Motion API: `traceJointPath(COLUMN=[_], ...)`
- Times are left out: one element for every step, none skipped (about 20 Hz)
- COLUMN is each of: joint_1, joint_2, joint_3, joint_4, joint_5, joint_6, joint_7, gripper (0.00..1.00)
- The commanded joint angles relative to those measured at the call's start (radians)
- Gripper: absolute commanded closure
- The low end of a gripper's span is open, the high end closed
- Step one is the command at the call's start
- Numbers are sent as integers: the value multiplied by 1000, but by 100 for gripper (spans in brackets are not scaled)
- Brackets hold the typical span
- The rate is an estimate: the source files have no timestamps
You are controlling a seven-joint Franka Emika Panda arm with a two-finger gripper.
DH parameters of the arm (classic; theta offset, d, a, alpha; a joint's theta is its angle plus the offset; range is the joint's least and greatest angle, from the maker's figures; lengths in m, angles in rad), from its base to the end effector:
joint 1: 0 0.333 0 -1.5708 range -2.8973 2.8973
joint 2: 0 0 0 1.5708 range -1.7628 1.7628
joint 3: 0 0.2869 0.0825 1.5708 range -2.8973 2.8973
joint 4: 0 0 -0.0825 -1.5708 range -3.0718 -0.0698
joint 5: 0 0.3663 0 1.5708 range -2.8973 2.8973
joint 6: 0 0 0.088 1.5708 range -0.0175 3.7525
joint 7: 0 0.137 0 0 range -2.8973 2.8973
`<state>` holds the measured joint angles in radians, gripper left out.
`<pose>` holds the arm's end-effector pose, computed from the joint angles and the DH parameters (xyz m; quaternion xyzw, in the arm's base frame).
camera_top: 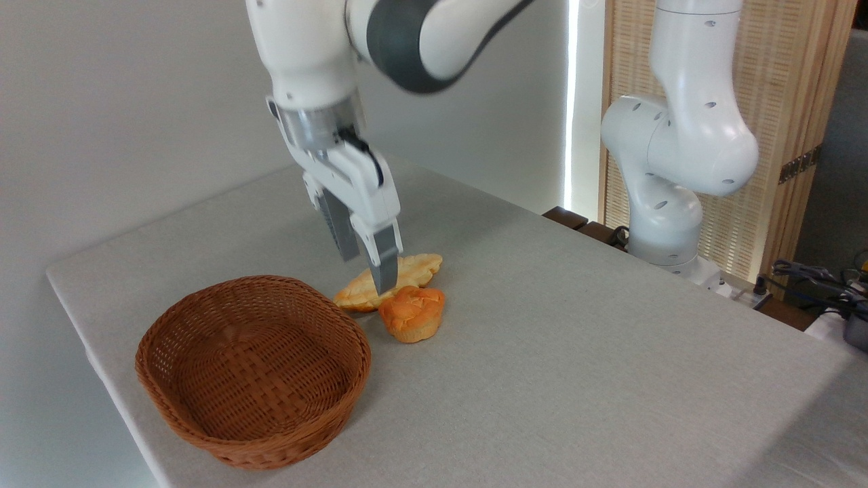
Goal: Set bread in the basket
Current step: 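Lower the open gripper onto the small orange bread roll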
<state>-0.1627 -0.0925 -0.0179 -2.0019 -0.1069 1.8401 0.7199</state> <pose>0.4967 -0.1026 0.4402 0.9055 -0.4199 -0.0200 0.0575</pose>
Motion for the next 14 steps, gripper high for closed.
traceJointPath(joint_1=[-18,-18,-17,-17,-15,-15,-14,-14,-12,-11,-11,-11,-11,-12], joint_2=[-44,-44,-41,-41,-39,-38,-38,-36,-33,-32,-29,-29,-21,-12], joint_3=[10,10,10,12,12,13,15,16,19,21,21,21,19,19], joint_4=[-130,-138,-152,-161,-172,-175,-181,-182,-185,-186,-190,-193,-195,-195], joint_5=[-10,-8,-5,-4,-1,0,1,1,1,1,7,15,35,50], joint_6=[79,80,80,80,82,82,83,83,83,83,83,83,85,87], joint_7=[52,59,73,79,93,101,116,122,139,147,153,154,154,154], gripper=[0,0,0,0,0,0,0,0,0,0,0,0,0,0])
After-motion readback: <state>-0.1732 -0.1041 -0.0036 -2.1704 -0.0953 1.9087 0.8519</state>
